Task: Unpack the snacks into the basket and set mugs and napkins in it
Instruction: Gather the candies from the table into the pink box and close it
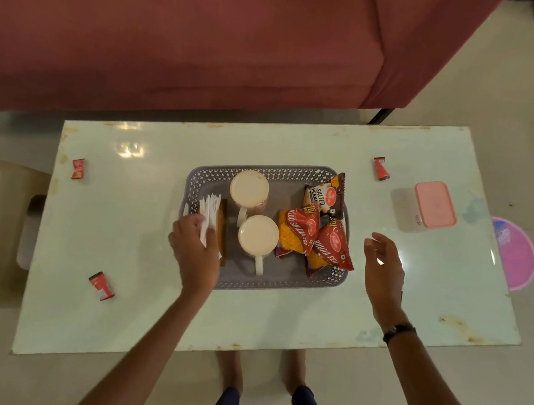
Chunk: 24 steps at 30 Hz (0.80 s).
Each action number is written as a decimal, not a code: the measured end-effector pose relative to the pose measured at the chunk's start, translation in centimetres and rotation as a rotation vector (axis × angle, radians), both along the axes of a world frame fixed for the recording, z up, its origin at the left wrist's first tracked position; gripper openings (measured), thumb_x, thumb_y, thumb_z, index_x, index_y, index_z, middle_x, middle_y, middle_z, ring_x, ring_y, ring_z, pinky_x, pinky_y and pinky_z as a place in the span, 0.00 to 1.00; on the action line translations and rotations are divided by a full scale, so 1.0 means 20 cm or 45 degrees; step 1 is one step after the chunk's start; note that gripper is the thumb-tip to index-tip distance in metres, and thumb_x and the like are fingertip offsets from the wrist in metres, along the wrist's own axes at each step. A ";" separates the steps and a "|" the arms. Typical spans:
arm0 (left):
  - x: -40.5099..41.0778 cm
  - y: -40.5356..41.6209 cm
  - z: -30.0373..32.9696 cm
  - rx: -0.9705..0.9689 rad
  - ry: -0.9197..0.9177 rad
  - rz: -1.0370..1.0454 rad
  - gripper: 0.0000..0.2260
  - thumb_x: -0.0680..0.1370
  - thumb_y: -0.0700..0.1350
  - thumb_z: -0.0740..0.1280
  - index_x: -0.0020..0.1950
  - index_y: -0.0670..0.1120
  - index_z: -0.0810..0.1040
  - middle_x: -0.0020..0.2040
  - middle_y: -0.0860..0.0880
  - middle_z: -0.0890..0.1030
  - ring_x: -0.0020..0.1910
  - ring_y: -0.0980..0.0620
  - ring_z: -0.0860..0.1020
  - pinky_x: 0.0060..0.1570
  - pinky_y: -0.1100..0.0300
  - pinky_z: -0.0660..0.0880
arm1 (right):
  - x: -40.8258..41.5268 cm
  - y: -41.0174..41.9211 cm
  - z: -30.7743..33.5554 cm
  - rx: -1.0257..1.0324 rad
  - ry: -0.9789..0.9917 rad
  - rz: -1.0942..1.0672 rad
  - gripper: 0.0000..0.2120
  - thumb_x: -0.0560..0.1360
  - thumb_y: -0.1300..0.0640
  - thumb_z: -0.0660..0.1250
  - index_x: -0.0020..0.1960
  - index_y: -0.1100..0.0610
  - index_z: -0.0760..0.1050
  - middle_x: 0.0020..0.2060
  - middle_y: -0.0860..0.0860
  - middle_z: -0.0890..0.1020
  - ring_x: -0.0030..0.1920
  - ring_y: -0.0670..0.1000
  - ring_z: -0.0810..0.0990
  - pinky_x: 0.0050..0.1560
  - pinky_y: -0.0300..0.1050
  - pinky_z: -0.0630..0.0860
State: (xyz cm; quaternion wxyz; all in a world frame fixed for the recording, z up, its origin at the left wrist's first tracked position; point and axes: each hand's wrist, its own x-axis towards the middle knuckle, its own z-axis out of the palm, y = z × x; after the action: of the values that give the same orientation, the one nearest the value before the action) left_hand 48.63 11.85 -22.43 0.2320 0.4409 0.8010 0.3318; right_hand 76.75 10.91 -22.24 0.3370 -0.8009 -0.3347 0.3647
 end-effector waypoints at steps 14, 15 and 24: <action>1.41 0.17 0.04 -0.249 -0.867 -0.479 0.06 0.78 0.42 0.63 0.54 0.44 0.73 0.53 0.49 0.78 0.50 0.54 0.77 0.50 0.56 0.76 | 0.86 0.32 -0.24 0.017 -0.693 0.452 0.34 0.70 0.57 0.73 0.71 0.61 0.62 0.72 0.64 0.61 0.71 0.65 0.62 0.68 0.56 0.64; 1.49 0.19 0.01 -0.339 -0.929 -0.420 0.07 0.78 0.43 0.63 0.55 0.45 0.73 0.54 0.49 0.78 0.50 0.54 0.77 0.50 0.56 0.76 | 0.90 0.36 -0.27 -0.017 -0.700 0.506 0.37 0.69 0.55 0.74 0.73 0.59 0.60 0.74 0.64 0.58 0.72 0.65 0.59 0.69 0.57 0.63; 1.77 0.31 -0.23 -0.635 -1.219 -0.047 0.14 0.78 0.45 0.63 0.64 0.46 0.69 0.63 0.45 0.75 0.57 0.50 0.76 0.49 0.62 0.75 | 1.05 0.45 -0.34 -0.071 -0.581 0.711 0.33 0.73 0.47 0.69 0.73 0.54 0.61 0.71 0.61 0.64 0.64 0.63 0.70 0.62 0.56 0.74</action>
State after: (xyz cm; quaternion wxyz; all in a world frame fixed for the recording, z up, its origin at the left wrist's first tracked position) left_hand 84.08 18.06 -27.05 0.6745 0.1861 0.6524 0.2913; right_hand 97.68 19.97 -29.04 0.1190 -0.7482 -0.5971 0.2636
